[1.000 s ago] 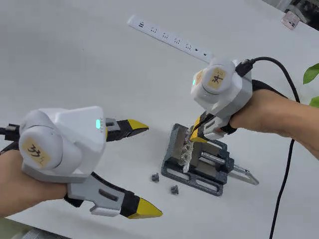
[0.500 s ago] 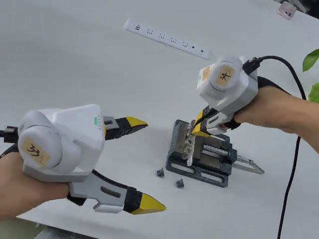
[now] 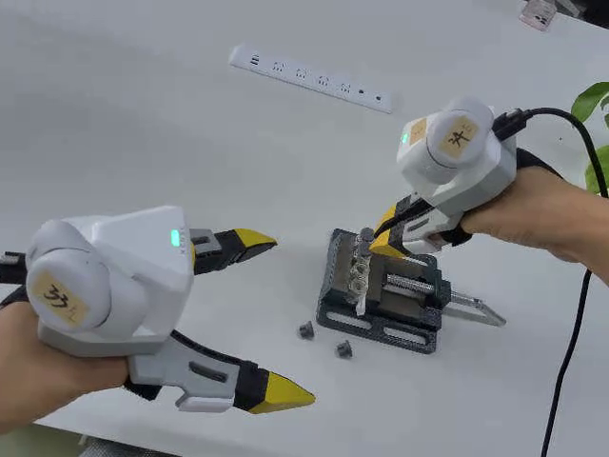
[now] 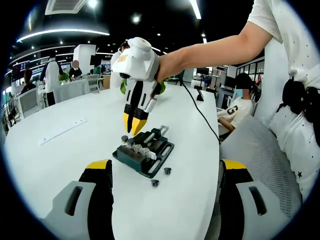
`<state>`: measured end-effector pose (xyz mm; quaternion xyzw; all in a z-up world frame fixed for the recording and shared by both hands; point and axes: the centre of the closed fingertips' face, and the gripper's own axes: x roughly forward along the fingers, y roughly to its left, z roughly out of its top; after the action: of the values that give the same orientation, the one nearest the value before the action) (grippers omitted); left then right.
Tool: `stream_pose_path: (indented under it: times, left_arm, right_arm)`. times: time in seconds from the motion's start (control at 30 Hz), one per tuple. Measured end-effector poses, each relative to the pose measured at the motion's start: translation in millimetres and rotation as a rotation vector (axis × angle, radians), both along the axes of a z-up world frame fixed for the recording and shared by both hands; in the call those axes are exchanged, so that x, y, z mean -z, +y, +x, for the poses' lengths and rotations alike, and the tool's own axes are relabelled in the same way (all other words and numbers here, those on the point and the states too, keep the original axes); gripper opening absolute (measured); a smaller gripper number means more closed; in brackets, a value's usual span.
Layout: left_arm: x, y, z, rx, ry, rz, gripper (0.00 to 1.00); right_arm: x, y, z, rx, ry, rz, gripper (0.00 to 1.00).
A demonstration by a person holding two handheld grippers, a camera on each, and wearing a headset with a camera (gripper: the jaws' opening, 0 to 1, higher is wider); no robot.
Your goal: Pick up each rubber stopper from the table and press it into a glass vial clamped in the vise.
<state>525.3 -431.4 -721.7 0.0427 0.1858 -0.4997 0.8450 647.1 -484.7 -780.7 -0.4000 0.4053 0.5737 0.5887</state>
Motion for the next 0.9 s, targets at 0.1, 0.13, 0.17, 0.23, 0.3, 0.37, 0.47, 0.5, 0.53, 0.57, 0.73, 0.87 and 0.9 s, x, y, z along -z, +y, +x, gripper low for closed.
stream_pose_path:
  times: [0.1,0.13,0.17,0.23,0.3,0.37,0.47,0.5,0.53,0.57,0.73,0.87,0.9]
  left_arm:
    - [-2.9,-2.3,-0.7,0.002,-0.004,0.003,0.87]
    - [-3.2,-2.8,-1.1,0.003,-0.004,0.005,0.87]
    - [-3.4,-3.2,-1.3,0.004,-0.004,0.008,0.87]
    - [-4.2,-3.8,-1.5,0.003,-0.006,0.009,0.87]
    - [-4.3,-4.5,-2.4,0.005,-0.006,0.015,0.87]
    - [-4.5,-4.5,-3.0,0.005,-0.005,0.017,0.87]
    - [-4.4,-3.7,-3.5,0.005,-0.004,0.023,0.87]
    - [-4.4,-3.5,-3.7,0.005,-0.004,0.025,0.87]
    - [-4.8,-3.6,-4.1,0.006,-0.005,0.027,0.87]
    - [-4.6,-3.1,-4.2,0.007,-0.005,0.029,0.87]
    - [-4.2,-1.6,-5.7,0.011,-0.005,0.041,0.86]
    - [-3.8,-0.8,-8.4,0.018,-0.002,0.053,0.86]
    - [-3.7,-0.6,-8.9,0.018,-0.002,0.055,0.86]
  right_arm:
    - [-6.9,-3.4,-1.0,0.023,-0.016,0.033,0.05]
    - [-7.9,-5.0,-0.6,0.029,-0.020,0.039,0.05]
    - [-9.1,-6.1,-0.5,0.035,-0.024,0.049,0.05]
    - [-12.5,-7.9,-1.7,0.054,-0.027,0.072,0.06]
    - [-15.7,-9.7,-3.4,0.075,-0.027,0.100,0.07]
    - [-20.5,-12.3,-4.2,0.090,-0.038,0.122,0.09]
    - [-24.4,-15.3,-3.4,0.121,-0.051,0.157,0.11]
    - [-25.9,-15.9,-3.7,0.129,-0.053,0.171,0.11]
    - [-28.9,-16.6,-5.3,0.146,-0.055,0.191,0.12]
    - [-30.9,-17.4,-6.2,0.156,-0.058,0.203,0.13]
    - [-39.6,-25.0,-6.5,0.211,-0.070,0.276,0.16]
    - [-46.0,-32.6,-9.2,0.254,-0.082,0.329,0.19]
    - [-46.8,-34.1,-9.9,0.260,-0.084,0.338,0.19]
